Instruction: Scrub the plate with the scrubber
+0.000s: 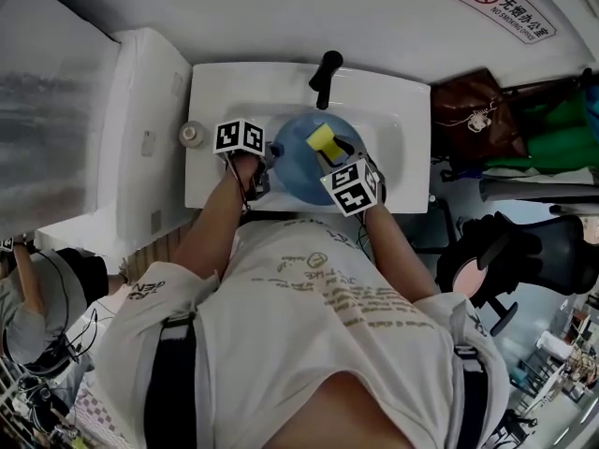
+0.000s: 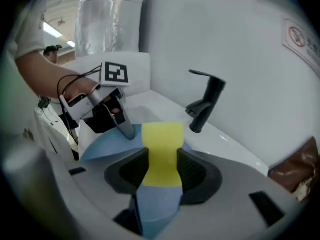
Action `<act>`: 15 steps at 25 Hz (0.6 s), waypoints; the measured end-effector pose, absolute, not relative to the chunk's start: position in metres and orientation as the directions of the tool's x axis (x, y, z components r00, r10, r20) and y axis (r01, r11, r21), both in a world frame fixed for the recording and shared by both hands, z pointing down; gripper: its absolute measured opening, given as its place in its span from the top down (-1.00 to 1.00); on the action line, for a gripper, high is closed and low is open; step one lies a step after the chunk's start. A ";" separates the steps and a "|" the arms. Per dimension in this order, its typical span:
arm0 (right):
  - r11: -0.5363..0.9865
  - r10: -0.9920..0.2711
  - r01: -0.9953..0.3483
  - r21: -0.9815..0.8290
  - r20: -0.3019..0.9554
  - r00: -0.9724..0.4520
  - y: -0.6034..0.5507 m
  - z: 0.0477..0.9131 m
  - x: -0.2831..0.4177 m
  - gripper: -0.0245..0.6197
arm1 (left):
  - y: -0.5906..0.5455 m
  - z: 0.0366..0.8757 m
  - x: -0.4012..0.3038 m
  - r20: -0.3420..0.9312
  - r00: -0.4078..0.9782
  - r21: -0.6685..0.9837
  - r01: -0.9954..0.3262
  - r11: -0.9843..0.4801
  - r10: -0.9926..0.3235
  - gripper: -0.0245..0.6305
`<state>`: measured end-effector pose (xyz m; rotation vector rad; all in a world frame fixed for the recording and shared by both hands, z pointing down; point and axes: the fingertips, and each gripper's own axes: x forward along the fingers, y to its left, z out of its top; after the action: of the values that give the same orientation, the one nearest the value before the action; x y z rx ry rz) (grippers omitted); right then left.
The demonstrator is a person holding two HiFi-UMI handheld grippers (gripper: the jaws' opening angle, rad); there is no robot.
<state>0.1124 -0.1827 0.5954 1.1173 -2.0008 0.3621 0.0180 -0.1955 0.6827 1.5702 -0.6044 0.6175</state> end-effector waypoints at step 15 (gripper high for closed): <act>0.881 -0.375 -0.377 0.285 0.908 -0.189 -0.182 0.638 0.080 0.40 | -0.179 0.655 0.041 0.724 0.690 0.648 -0.682 -0.339 -0.006 0.81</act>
<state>0.0796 -0.1820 0.6382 0.5680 -1.7961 0.0026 0.0409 -0.1793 0.6546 1.7987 -0.5462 0.7657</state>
